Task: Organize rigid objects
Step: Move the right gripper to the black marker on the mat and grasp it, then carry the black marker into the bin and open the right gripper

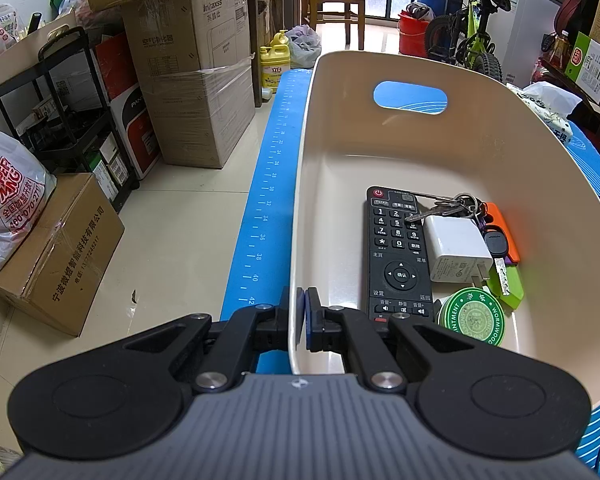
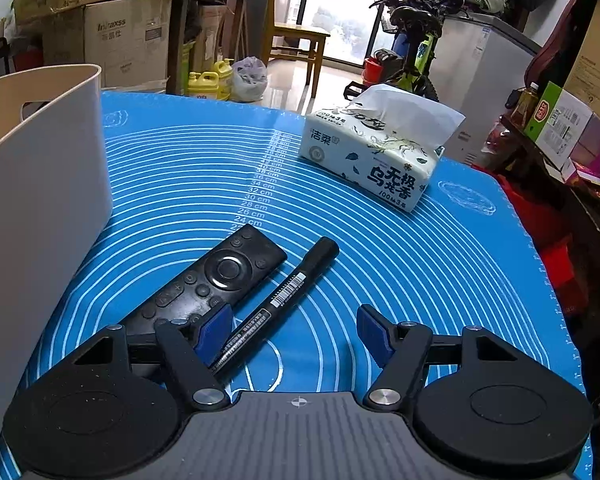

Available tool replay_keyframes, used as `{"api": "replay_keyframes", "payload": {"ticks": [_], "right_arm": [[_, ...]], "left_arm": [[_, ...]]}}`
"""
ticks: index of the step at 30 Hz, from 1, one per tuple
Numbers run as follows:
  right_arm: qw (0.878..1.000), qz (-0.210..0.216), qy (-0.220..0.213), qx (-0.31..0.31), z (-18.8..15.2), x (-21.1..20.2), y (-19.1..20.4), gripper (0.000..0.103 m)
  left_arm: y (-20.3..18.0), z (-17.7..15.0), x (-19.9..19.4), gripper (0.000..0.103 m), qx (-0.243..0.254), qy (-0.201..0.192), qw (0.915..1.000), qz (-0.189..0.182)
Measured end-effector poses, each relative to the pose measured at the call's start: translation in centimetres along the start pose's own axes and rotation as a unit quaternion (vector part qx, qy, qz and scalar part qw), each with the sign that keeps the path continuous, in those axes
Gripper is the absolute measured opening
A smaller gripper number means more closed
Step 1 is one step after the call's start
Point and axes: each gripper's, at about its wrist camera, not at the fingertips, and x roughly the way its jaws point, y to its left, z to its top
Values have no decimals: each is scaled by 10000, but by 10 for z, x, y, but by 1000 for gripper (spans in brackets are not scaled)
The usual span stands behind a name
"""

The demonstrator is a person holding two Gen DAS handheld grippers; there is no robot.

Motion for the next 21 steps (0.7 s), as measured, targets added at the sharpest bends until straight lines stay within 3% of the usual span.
{"api": "replay_keyframes", "payload": {"ticks": [3, 6, 8, 13, 15, 21], "right_arm": [[9999, 38, 121, 49, 2, 6, 0, 67], [9994, 173, 210, 225, 5, 9, 1, 53], [9990, 287, 246, 220, 6, 9, 6, 37], [9978, 319, 322, 485, 7, 9, 4, 33], [9968, 319, 303, 669, 6, 8, -1, 24], [9984, 162, 39, 532, 2, -2, -3, 23]], "left_arm": [[0, 0, 0, 7, 0, 0, 10000, 1], [0, 0, 0, 7, 1, 0, 10000, 3], [0, 0, 0, 7, 1, 1, 10000, 2], [-1, 0, 0, 7, 3, 0, 10000, 2], [-1, 0, 0, 7, 1, 0, 10000, 3], [-1, 0, 0, 7, 0, 0, 10000, 4]]}}
